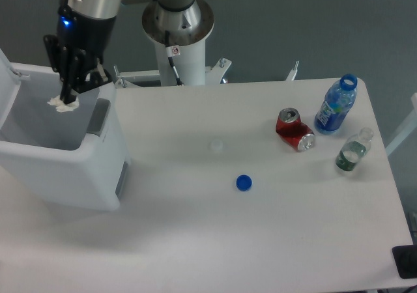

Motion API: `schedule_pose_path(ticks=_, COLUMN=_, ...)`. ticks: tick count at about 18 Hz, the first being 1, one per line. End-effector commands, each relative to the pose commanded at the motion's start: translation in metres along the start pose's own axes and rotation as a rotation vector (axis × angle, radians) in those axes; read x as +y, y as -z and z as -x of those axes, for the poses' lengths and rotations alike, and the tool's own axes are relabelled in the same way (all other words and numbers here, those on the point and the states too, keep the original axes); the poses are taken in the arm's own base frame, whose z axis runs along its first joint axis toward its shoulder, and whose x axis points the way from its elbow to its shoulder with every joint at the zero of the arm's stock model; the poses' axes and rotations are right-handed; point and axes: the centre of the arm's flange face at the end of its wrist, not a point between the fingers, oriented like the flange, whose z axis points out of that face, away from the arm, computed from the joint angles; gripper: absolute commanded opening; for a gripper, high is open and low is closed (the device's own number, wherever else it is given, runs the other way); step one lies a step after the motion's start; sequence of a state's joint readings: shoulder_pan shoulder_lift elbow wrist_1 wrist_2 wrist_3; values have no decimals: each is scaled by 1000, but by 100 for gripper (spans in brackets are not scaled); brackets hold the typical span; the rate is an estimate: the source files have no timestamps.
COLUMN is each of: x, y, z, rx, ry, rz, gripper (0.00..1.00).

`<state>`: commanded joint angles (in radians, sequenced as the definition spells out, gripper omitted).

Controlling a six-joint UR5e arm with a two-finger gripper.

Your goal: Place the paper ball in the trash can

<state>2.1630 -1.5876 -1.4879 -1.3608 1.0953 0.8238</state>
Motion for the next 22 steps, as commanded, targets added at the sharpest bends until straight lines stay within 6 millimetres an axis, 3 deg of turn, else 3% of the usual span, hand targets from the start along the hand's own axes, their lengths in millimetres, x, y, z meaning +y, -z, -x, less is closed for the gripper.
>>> schedule_pose_path(ticks=2, x=-2, y=-6, z=0, rx=-4, ry=-12, rz=-7, gripper=52)
schedule_pose_path(ticks=3, x=-4, y=-7, z=-1, rx=-3, ry=-18, rz=-7, gripper=80)
schedule_pose_path(ticks=4, x=-4, y=-8, z=-2, rx=-4, ry=-25, rz=-8, gripper=99)
schedule_pose_path(ticks=9, x=-12, y=-15, z=-19, rx=35, ry=-36, rz=-19, gripper=100)
schedule_pose_path(ticks=13, x=-11, y=-20, z=-11, rx=56, ry=56, rz=-29, gripper=100)
schedule_pose_path(ticks=16, x=5, y=-21, z=27, rx=5, ry=95, rz=-23, gripper=100)
schedule_pose_path(ticks=20, x=38, y=12, z=91, rx=-157, ry=143, rz=-38, gripper=100)
schedule_pose_path(ticks=22, x=54, y=20, z=108, rx=-206, ry=109, rz=9, gripper=100)
